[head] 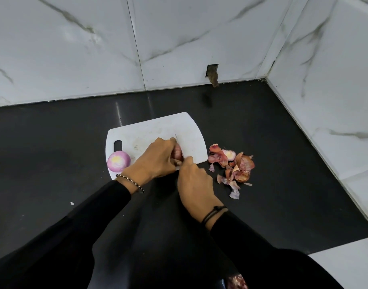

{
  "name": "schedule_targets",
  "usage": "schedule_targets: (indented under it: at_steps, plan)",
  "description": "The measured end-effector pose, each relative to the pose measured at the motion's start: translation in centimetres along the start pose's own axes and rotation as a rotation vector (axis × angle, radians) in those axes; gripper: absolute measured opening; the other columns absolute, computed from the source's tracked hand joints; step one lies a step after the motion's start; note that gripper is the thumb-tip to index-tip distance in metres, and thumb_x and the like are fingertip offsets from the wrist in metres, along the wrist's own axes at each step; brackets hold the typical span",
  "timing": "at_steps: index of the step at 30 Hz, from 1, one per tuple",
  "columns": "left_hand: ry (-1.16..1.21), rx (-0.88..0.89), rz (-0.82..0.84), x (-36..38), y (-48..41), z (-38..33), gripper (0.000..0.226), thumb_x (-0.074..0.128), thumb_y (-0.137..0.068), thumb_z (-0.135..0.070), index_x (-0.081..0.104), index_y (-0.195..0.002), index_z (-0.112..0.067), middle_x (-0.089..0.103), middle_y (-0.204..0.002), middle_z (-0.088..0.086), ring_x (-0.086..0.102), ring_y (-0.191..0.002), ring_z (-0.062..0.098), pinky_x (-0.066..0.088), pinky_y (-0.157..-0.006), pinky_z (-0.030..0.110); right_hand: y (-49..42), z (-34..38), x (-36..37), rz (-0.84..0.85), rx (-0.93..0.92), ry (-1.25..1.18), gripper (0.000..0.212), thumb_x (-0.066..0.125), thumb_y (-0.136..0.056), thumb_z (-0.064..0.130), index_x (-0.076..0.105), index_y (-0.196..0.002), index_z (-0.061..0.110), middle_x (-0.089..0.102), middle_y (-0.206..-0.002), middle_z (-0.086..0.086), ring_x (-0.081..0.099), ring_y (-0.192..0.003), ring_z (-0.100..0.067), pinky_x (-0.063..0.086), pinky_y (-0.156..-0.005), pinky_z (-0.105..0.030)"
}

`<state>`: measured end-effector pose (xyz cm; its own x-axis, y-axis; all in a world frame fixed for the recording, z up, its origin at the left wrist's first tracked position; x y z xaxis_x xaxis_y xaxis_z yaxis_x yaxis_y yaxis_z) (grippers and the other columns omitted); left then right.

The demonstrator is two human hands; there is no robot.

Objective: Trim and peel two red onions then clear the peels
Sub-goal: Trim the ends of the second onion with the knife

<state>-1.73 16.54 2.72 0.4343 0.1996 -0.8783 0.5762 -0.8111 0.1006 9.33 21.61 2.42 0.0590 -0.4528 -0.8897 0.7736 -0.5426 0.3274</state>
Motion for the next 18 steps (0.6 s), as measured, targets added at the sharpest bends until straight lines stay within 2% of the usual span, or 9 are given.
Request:
schedule_targets:
  at_steps: [2, 5, 7, 9, 12, 14, 16, 18]
  plan:
    - [-0.016, 0.031, 0.002, 0.3, -0.1, -0.7, 0.018, 0.072, -0.084, -0.016, 0.055, -0.089, -0.012, 0.040, -0.064, -0.014, 0.039, -0.058, 0.007, 0.034, -0.052, 0.012, 0.0, -0.8, 0.7, 0.021, 0.026, 0.011, 0.019, 0.035, -0.103, 0.008, 0.039, -0.122, 0.011, 0.063, -0.121, -0.013, 0.062, -0.112, -0.035, 0.037, -0.074, -0.038]
    - [-0.055, 0.017, 0.003, 0.4, -0.5, -0.7, 0.020, 0.072, -0.085, -0.020, 0.053, -0.085, -0.014, 0.040, -0.064, -0.010, 0.044, -0.066, 0.014, 0.026, -0.048, 0.015, 0.0, -1.2, 0.8, 0.046, 0.031, -0.035, 0.022, 0.039, -0.100, 0.006, 0.038, -0.122, 0.009, 0.058, -0.122, -0.015, 0.058, -0.114, -0.039, 0.041, -0.080, -0.043]
    - [-0.050, 0.002, 0.012, 0.2, -0.8, -0.2, 0.023, 0.075, -0.084, -0.026, 0.054, -0.087, -0.015, 0.044, -0.067, -0.007, 0.048, -0.070, 0.017, 0.025, -0.051, 0.016, -0.2, -1.3, 0.9, 0.063, 0.036, -0.071, 0.024, 0.039, -0.099, 0.006, 0.038, -0.123, 0.008, 0.056, -0.121, -0.018, 0.057, -0.113, -0.041, 0.040, -0.078, -0.043]
    - [-0.033, -0.012, 0.017, 0.0, -0.6, 0.6, 0.031, 0.077, -0.083, -0.031, 0.058, -0.097, -0.011, 0.054, -0.078, -0.002, 0.051, -0.075, 0.020, 0.032, -0.059, 0.025, -0.4, -1.6, 0.9, 0.083, 0.057, -0.157, 0.022, 0.037, -0.100, 0.009, 0.038, -0.122, 0.005, 0.055, -0.119, -0.022, 0.056, -0.110, -0.044, 0.040, -0.078, -0.042]
    - [0.031, -0.007, 0.005, 0.2, 0.1, 2.1, 0.043, 0.077, -0.084, -0.028, 0.059, -0.119, -0.011, 0.070, -0.101, 0.008, 0.060, -0.089, 0.025, 0.045, -0.073, 0.033, -0.3, -2.5, 0.6, 0.061, 0.049, -0.308, 0.021, 0.033, -0.106, 0.020, 0.040, -0.116, 0.003, 0.059, -0.106, -0.022, 0.059, -0.104, -0.042, 0.048, -0.089, -0.048]
    - [0.095, -0.007, -0.003, 0.3, 0.6, 3.0, 0.055, 0.078, -0.085, -0.028, 0.055, -0.133, -0.014, 0.070, -0.112, 0.008, 0.062, -0.100, 0.025, 0.050, -0.086, 0.034, 0.0, -3.0, 0.0, 0.037, 0.039, -0.370, 0.022, 0.029, -0.109, 0.028, 0.039, -0.108, 0.008, 0.054, -0.088, -0.011, 0.058, -0.110, -0.046, 0.052, -0.089, -0.053]
    - [0.117, -0.009, 0.000, 0.5, 0.8, 3.6, 0.064, 0.077, -0.085, -0.028, 0.050, -0.141, -0.015, 0.069, -0.121, 0.008, 0.062, -0.109, 0.025, 0.050, -0.094, 0.034, 0.5, -3.2, -0.7, 0.034, 0.037, -0.405, 0.024, 0.027, -0.109, 0.034, 0.038, -0.103, 0.014, 0.048, -0.082, -0.006, 0.058, -0.117, -0.047, 0.054, -0.089, -0.056]
    - [0.129, -0.003, 0.002, 0.7, 0.8, 3.8, 0.066, 0.077, -0.085, -0.029, 0.048, -0.143, -0.015, 0.067, -0.124, 0.007, 0.062, -0.112, 0.025, 0.050, -0.096, 0.034, 1.0, -3.2, -1.3, 0.049, 0.040, -0.413, 0.026, 0.026, -0.109, 0.036, 0.039, -0.102, 0.015, 0.055, -0.091, -0.010, 0.066, -0.092, -0.040, 0.056, -0.083, -0.052]
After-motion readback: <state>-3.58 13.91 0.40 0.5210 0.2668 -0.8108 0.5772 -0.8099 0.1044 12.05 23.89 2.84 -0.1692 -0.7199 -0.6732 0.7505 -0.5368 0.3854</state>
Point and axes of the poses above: each hand's wrist, its own y-axis away from the middle knuckle, its own x-axis out of the palm, z = x × y, the point moved 2 cm from there along -y, towards the middle knuckle
